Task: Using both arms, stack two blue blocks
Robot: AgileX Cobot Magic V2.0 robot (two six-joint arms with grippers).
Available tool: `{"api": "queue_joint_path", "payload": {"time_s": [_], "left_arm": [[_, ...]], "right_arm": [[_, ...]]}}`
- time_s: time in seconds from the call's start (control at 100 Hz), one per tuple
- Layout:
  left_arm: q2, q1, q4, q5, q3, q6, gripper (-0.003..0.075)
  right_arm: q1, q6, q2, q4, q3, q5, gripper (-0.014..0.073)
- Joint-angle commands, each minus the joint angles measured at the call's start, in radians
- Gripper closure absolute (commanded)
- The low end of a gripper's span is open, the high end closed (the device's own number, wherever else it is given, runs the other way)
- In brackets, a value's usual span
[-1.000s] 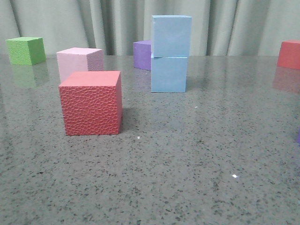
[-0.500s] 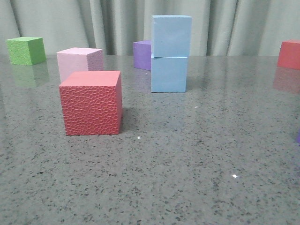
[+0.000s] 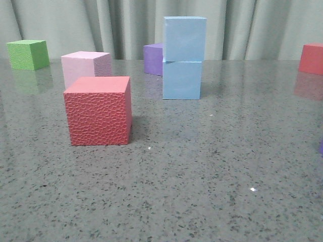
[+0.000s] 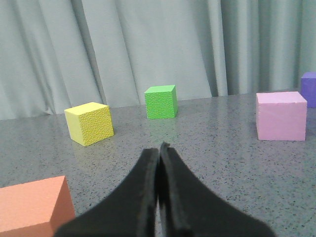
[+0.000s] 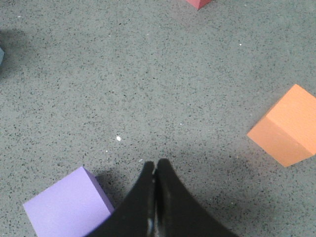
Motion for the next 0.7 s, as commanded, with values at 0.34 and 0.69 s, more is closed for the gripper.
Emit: {"api": "queue_joint_path", "payload": {"time_s": [0.34,0.69], "left_arm": [[-0.032,-0.002,0.002,-0.071,0.041,-0.011,0.0739],[-0.032,-0.037,0.013,-0.071,0.041,-0.011,0.0739]], "right_arm": [[-0.004,-0.005,-0.007,-0.021,-0.023,-0.054,0.0716],[-0.004,-0.005,-0.007,-0.021,-0.023,-0.054,0.0716]]}}
